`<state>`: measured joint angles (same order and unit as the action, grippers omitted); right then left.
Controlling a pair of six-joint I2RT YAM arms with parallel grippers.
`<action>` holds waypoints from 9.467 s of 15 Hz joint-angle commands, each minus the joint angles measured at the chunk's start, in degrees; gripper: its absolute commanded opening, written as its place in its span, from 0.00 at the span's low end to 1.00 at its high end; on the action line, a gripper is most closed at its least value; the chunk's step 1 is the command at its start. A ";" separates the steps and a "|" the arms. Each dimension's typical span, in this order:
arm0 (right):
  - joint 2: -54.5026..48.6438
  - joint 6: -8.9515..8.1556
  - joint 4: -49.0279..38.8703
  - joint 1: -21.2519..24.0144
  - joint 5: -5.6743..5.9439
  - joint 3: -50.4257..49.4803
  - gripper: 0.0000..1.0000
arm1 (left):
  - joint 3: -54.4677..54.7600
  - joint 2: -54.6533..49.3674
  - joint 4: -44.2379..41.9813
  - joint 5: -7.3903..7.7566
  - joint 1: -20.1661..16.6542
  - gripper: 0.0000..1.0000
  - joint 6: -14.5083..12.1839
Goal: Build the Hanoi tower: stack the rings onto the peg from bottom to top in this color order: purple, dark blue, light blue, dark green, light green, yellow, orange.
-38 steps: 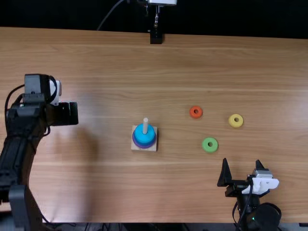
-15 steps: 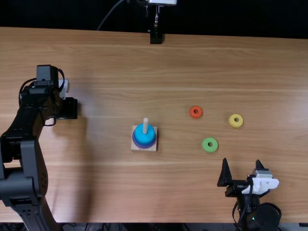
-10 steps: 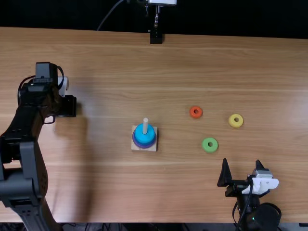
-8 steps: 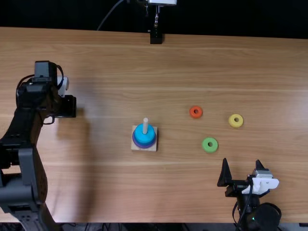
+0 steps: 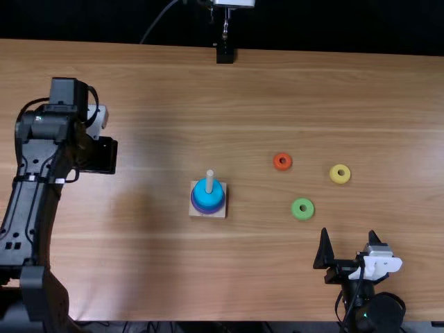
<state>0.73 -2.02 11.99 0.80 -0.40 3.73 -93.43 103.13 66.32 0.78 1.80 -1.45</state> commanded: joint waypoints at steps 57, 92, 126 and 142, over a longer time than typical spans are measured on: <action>-0.73 -0.09 3.79 0.26 0.51 -2.76 1.00 | -17.67 2.95 2.65 3.55 31.07 1.00 7.47; -0.73 0.02 3.79 0.26 0.51 -2.76 1.00 | 85.96 -97.42 -41.22 0.60 0.75 1.00 6.73; -0.73 0.02 3.89 0.26 0.51 -2.76 1.00 | 93.43 -103.13 -40.49 4.08 -0.22 1.00 1.56; 22.38 -0.61 2.73 -2.73 8.42 27.47 1.00 | 93.43 -103.13 -40.49 4.08 -0.22 1.00 1.56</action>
<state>22.33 -2.28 15.40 -0.86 6.90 29.43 -6.63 0.67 23.62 3.49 2.15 0.93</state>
